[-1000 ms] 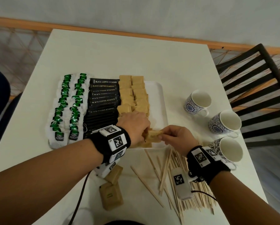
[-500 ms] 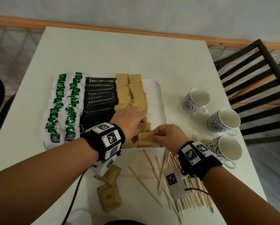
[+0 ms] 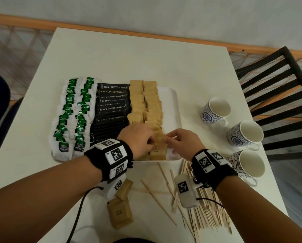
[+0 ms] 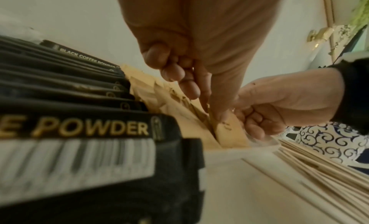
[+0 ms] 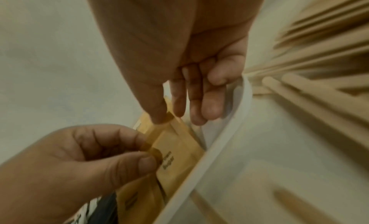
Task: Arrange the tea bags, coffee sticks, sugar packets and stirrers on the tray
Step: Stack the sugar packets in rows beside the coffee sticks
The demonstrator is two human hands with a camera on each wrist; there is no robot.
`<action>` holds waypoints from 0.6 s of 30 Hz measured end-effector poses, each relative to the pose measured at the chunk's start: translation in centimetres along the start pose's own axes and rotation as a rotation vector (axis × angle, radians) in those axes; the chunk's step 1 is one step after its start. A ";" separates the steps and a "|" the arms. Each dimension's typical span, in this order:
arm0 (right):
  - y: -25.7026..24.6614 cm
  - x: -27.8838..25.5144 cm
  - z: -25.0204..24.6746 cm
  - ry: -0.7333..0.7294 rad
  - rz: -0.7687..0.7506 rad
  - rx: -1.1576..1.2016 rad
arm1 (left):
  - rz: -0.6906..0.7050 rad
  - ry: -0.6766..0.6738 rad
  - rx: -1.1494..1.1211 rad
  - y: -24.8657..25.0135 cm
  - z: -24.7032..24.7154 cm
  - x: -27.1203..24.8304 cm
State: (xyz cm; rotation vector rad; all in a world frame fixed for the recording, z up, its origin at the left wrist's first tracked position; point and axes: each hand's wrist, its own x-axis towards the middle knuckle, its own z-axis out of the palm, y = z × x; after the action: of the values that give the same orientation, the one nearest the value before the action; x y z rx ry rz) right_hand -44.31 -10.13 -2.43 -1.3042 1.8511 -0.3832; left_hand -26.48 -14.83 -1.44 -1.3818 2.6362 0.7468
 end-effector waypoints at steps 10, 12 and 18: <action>-0.2 1.3 0.3 0.057 0.039 0.003 | -0.007 0.018 -0.027 0.2 -0.3 -0.3; 0.0 0.8 -0.4 0.091 0.035 0.105 | -0.007 0.022 -0.048 0.2 -0.4 -0.4; 0.6 -0.3 -2.4 0.276 -0.003 0.429 | -0.045 0.036 -0.089 0.1 -1.1 0.3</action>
State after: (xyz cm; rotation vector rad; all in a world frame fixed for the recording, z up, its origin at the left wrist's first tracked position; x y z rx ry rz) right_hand -46.46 -10.16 -1.20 -0.9948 1.8526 -0.9448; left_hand -26.59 -15.46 -0.55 -1.4854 2.6187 0.8512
